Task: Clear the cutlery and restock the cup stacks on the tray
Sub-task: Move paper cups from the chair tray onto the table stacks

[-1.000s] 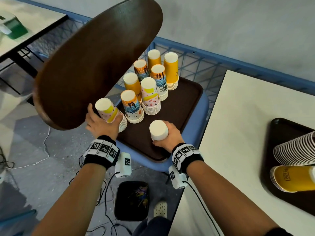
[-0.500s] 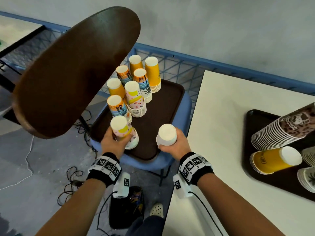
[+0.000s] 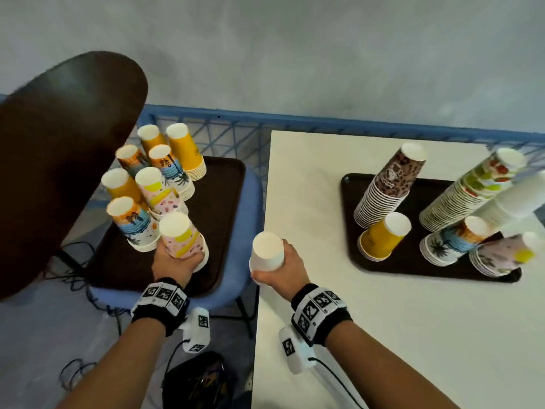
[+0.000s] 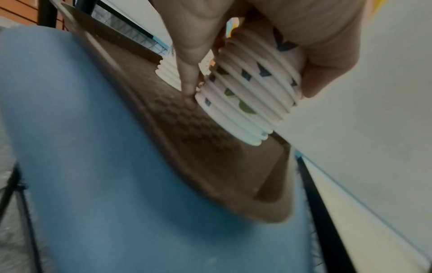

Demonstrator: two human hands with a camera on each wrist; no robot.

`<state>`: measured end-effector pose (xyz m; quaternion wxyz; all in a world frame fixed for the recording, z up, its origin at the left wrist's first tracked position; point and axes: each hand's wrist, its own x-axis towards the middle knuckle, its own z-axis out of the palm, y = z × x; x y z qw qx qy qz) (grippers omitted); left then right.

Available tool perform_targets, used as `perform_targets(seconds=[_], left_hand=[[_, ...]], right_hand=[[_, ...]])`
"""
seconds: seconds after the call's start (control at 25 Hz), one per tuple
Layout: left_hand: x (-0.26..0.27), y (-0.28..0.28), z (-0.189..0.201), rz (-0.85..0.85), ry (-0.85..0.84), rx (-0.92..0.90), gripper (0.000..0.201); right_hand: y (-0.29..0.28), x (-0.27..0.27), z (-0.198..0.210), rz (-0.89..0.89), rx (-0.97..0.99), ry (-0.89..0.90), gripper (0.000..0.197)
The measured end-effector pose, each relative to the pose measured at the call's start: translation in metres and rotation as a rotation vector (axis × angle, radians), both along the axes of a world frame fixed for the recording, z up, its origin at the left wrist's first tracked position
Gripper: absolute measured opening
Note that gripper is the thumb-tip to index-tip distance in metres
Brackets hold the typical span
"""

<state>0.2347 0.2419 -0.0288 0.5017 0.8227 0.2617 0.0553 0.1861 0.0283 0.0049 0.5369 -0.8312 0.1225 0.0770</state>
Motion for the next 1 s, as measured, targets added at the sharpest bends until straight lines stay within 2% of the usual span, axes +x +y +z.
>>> perform_targets(seconds=[0.08,0.16,0.32,0.44,0.64,0.72,0.84,1.0], left_hand=[[0.0,-0.011,0.009,-0.029,-0.052,-0.053,0.087],[0.0,-0.031,0.016,-0.142,-0.118,-0.128,0.09],[-0.014,-0.105,0.047,-0.409,-0.197,-0.247,0.069],[-0.03,-0.179,0.073,-0.574,-0.27,-0.414,0.086],[-0.058,-0.297,0.099,-0.698,-0.25,-0.516,0.088],[-0.071,-0.342,0.107,-0.745,-0.235,-0.523,0.085],[-0.082,-0.397,0.112,-0.772,-0.225,-0.537,0.077],[-0.086,-0.447,0.119,-0.745,-0.201,-0.542,0.076]], right_hand=[[-0.015,-0.009,0.004,-0.038,0.023,-0.007,0.072],[-0.034,-0.017,0.008,-0.089,0.071,-0.026,0.073],[-0.088,-0.04,0.024,-0.177,0.219,-0.107,0.07],[-0.15,-0.067,0.036,-0.253,0.256,-0.193,0.061],[-0.266,-0.117,0.056,-0.461,0.26,-0.279,0.074],[-0.317,-0.132,0.059,-0.562,0.249,-0.316,0.074],[-0.384,-0.142,0.063,-0.662,0.21,-0.366,0.087],[-0.456,-0.133,0.081,-0.724,0.211,-0.457,0.065]])
